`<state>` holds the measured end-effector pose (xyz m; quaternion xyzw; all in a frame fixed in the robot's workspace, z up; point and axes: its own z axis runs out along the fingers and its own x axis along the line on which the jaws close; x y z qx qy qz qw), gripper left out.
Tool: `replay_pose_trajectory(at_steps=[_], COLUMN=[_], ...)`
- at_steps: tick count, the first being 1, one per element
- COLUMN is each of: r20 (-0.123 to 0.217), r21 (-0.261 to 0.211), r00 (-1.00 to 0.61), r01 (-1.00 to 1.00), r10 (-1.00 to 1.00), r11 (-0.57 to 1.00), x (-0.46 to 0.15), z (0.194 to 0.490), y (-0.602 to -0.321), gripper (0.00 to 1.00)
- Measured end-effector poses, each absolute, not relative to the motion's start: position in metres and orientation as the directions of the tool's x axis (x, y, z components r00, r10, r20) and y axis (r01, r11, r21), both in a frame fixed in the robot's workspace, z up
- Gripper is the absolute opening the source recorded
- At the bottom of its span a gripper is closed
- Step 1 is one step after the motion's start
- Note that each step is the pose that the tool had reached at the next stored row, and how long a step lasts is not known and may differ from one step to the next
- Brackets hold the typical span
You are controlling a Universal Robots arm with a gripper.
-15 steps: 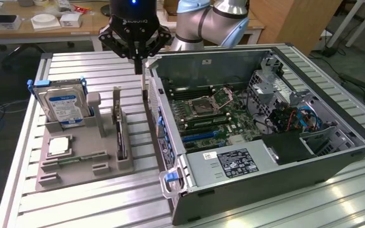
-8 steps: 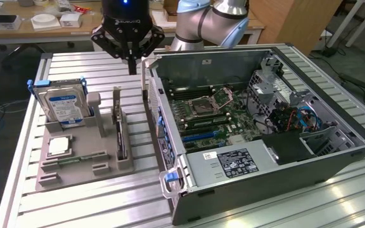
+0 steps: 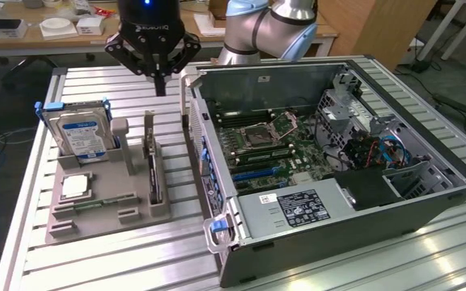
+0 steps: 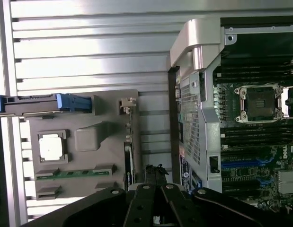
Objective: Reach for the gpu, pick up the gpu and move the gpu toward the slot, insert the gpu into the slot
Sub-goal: 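Reach for the gpu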
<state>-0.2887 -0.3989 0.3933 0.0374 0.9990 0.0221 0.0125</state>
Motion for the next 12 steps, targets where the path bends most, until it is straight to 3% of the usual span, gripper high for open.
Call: replay_pose_trajectory(at_steps=[12], r20=[-0.023], r21=[0.045], r00=[-0.997], r01=[0.074], r10=[0.075], r11=[0.996], x=[-0.309], z=[0.393], y=[-0.399], gripper=[0.10])
